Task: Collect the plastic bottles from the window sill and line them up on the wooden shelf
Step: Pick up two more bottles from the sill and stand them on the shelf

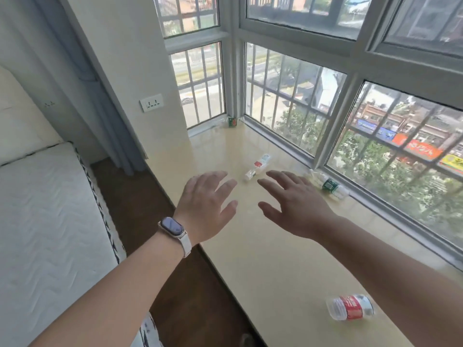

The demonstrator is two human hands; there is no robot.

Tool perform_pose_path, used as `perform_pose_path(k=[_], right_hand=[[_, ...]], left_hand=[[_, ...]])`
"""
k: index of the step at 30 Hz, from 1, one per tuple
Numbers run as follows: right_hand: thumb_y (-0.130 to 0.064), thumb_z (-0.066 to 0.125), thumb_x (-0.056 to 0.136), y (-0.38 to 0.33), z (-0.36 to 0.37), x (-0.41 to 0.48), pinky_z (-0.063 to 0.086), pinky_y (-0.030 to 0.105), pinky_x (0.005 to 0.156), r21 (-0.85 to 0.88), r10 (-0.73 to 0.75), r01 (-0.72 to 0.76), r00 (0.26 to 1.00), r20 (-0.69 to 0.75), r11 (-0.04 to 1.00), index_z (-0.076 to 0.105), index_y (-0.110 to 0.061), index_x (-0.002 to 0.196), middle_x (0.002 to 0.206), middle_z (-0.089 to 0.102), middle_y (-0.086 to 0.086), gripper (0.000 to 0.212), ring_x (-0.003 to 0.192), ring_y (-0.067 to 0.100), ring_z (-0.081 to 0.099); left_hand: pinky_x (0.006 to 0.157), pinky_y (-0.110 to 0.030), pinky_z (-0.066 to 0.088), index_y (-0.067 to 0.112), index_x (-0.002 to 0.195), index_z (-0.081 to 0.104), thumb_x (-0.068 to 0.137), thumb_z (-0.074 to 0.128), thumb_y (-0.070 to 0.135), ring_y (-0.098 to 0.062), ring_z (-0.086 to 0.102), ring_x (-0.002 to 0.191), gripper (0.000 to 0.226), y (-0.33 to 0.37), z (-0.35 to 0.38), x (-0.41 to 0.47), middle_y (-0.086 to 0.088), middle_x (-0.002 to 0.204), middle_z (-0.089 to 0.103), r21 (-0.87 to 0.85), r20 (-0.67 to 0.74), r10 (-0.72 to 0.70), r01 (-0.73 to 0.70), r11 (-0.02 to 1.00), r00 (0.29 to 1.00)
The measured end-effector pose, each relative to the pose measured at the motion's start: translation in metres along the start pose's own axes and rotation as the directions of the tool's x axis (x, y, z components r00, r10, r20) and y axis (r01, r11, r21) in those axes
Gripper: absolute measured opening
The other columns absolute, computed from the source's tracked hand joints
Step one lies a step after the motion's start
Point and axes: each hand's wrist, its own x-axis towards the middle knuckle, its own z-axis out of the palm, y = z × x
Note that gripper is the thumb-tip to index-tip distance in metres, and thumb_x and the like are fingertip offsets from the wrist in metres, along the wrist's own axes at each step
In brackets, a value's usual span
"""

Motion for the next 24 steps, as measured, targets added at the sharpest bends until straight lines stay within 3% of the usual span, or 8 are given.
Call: perform_pose_path(k=[8,14,24], right_hand=[[-0.055,0.041,0.090,0.085,0.004,0.030,0.045,0.047,0.096,0.026,0.076,-0.075,0.997,-0.021,0.997,0.059,-0.020,0.132,0.135,0.059,0.009,0.057,0.121,0.034,0.056],[-0.056,0.038,0.090,0.121,0.001,0.032,0.045,0.048,0.097,0.063,0.179,-0.178,0.983,-0.025,0.982,0.058,-0.019,0.134,0.137,0.057,0.009,0.061,0.122,0.035,0.055],[-0.059,0.034,0.092,0.157,0.017,0.037,0.039,0.047,0.104,0.001,0.330,-0.331,0.942,0.056,0.944,0.053,-0.022,0.138,0.144,0.052,0.008,0.062,0.130,0.032,0.048]], left_hand=[[0.099,-0.049,0.042,0.020,0.121,0.063,0.087,0.046,0.044,-0.030,0.057,0.114,0.045,0.014,0.042,0.081,-0.007,0.126,0.063,0.002,0.027,0.012,-0.013,1.000,1.000],[0.093,-0.043,0.043,0.017,0.117,0.069,0.086,0.048,0.043,-0.029,0.059,0.109,0.045,0.042,0.062,0.131,-0.008,0.120,0.066,-0.033,0.014,0.152,-0.152,0.988,0.988],[0.095,-0.048,0.046,0.014,0.120,0.069,0.088,0.047,0.042,-0.033,0.062,0.111,0.047,0.033,0.100,0.199,-0.010,0.122,0.066,-0.129,0.088,0.319,-0.307,0.943,0.944]])
